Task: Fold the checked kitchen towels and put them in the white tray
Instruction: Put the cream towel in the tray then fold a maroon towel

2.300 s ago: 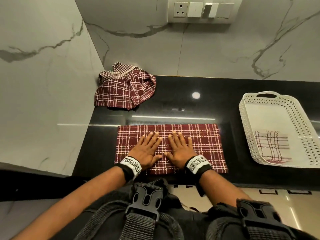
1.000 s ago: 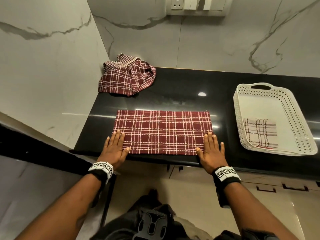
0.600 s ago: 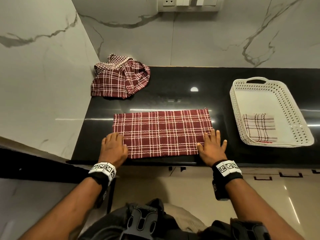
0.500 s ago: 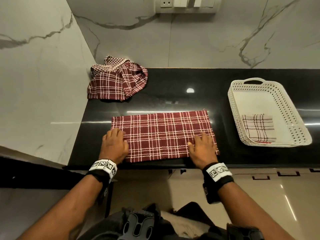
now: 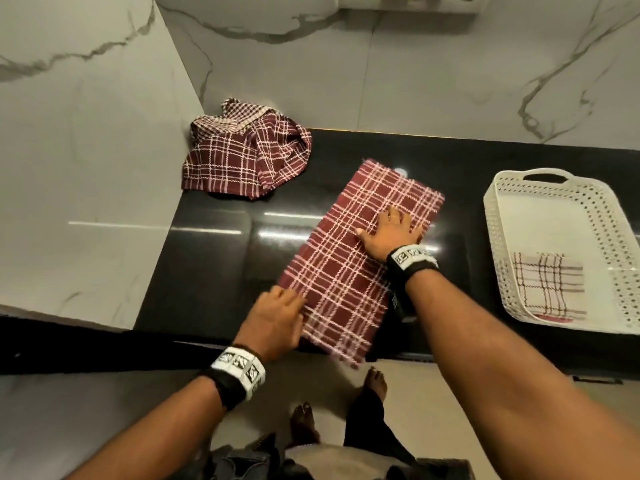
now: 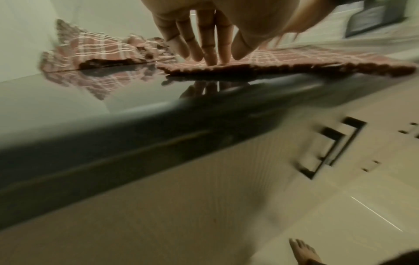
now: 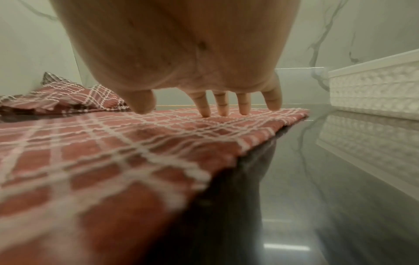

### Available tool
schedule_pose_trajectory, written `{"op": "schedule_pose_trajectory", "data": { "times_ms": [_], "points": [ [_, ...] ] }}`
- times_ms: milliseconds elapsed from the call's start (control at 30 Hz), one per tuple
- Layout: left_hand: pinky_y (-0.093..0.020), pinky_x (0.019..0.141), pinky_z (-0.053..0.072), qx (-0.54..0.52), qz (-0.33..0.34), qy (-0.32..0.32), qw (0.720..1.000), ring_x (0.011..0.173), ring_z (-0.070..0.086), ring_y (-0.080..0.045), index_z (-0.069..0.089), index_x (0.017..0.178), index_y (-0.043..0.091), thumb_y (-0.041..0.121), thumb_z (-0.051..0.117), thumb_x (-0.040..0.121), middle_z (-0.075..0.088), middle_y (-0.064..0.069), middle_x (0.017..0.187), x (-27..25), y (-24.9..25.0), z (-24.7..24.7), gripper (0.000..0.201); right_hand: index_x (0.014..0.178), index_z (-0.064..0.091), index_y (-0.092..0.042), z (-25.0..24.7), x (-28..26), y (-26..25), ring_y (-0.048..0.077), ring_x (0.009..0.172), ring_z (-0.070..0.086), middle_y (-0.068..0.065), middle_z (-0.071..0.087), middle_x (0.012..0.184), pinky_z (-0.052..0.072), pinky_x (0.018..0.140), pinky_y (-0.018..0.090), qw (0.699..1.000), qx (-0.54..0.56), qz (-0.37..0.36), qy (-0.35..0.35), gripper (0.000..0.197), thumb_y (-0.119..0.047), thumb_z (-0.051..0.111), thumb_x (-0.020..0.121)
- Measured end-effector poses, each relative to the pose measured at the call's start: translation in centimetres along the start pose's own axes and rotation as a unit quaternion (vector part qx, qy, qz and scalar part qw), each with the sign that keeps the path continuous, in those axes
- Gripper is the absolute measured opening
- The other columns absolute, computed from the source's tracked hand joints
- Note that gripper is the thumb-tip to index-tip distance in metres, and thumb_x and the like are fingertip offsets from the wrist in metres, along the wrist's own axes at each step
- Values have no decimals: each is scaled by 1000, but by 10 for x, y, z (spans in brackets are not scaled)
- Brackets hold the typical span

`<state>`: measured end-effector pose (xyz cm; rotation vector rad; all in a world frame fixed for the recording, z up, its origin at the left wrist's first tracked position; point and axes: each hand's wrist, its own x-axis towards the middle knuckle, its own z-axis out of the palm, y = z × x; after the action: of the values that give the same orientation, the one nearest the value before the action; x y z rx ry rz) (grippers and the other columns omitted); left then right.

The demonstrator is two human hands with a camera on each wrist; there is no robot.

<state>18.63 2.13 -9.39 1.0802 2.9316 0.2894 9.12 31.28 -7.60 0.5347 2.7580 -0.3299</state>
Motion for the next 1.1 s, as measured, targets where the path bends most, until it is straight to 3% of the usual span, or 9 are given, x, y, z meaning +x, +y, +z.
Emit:
{"op": "schedule_pose_trajectory", "data": {
  "times_ms": [100, 233, 400, 500, 667, 800, 867, 1000, 1100],
  "points": [
    [-38, 76, 49, -26, 58, -10, 998, 92, 56, -24, 67, 110, 18, 29, 60, 79, 63, 0, 102, 2, 34, 9, 34, 152, 27, -21, -11, 33, -6, 35, 150, 12, 3, 16, 164, 7, 115, 69, 999, 13, -29, -34, 84, -70, 46, 87],
    [-34, 94, 48, -48, 77, -39, 995, 105, 54, -19, 63, 123, 20, 33, 56, 85, 61, 4, 112, 14, 51, 15, 40, 155, 22, -24, -16, 48, -3, 30, 152, 4, 0, 10, 166, 2, 117, 66, 994, 35, -87, -52, 84, -65, 51, 88],
    [-35, 96, 46, -68, 59, -7, 996, 109, 53, -17, 64, 113, 21, 36, 52, 95, 59, 4, 114, 12, 43, 7, 26, 151, 30, -24, -14, 9, 18, 27, 152, -2, 1, 10, 166, 5, 120, 61, 990, 97, -106, 4, 66, -43, 56, 93],
    [-34, 90, 47, -69, 23, -23, 997, 107, 53, -16, 61, 104, 24, 46, 51, 95, 57, 6, 113, -1, 33, 6, 26, 141, 46, -23, -2, -47, 36, 27, 150, 10, 4, 27, 158, 12, 120, 56, 987, 116, -108, 5, 50, -41, 54, 95],
    [-38, 99, 48, -58, 24, -64, 996, 120, 51, -19, 58, 124, 22, 57, 67, 82, 54, 2, 134, -28, 26, 15, 55, 115, 55, -25, 33, -144, 68, 19, 122, 36, -2, 48, 125, 38, 104, 44, 990, 59, -130, 15, 35, -51, 53, 92],
    [-35, 85, 54, -80, 37, -64, 994, 100, 55, -20, 57, 114, 20, 34, 85, 69, 57, 1, 121, -33, 30, 14, 56, 121, 52, -29, 67, -202, 92, 20, 124, 38, -6, 47, 126, 37, 103, 43, 986, 16, -163, -9, 56, -57, 70, 77],
    [-35, 74, 53, -90, 48, -58, 993, 88, 53, -19, 56, 104, 19, 18, 84, 68, 57, 1, 108, -31, 34, 16, 46, 126, 50, -28, 78, -216, 102, 24, 124, 41, -5, 47, 129, 39, 101, 44, 987, -14, -161, -3, 66, -41, 82, 70],
    [-36, 64, 50, -59, 89, -27, 994, 76, 51, -20, 59, 94, 17, 14, 71, 79, 58, -2, 94, -38, 38, 14, 20, 111, 57, -26, 92, -228, 102, 21, 96, 52, -3, 55, 111, 50, 77, 38, 984, -7, -163, 73, 54, -5, 80, 67],
    [-37, 56, 52, -99, 93, -2, 991, 66, 57, -21, 61, 98, 14, 16, 59, 88, 61, -3, 95, -47, 37, 7, 10, 107, 62, -22, 94, -240, 101, 19, 86, 55, -1, 59, 104, 54, 71, 36, 978, 37, -180, 99, 35, -2, 72, 80]
  ]
}}
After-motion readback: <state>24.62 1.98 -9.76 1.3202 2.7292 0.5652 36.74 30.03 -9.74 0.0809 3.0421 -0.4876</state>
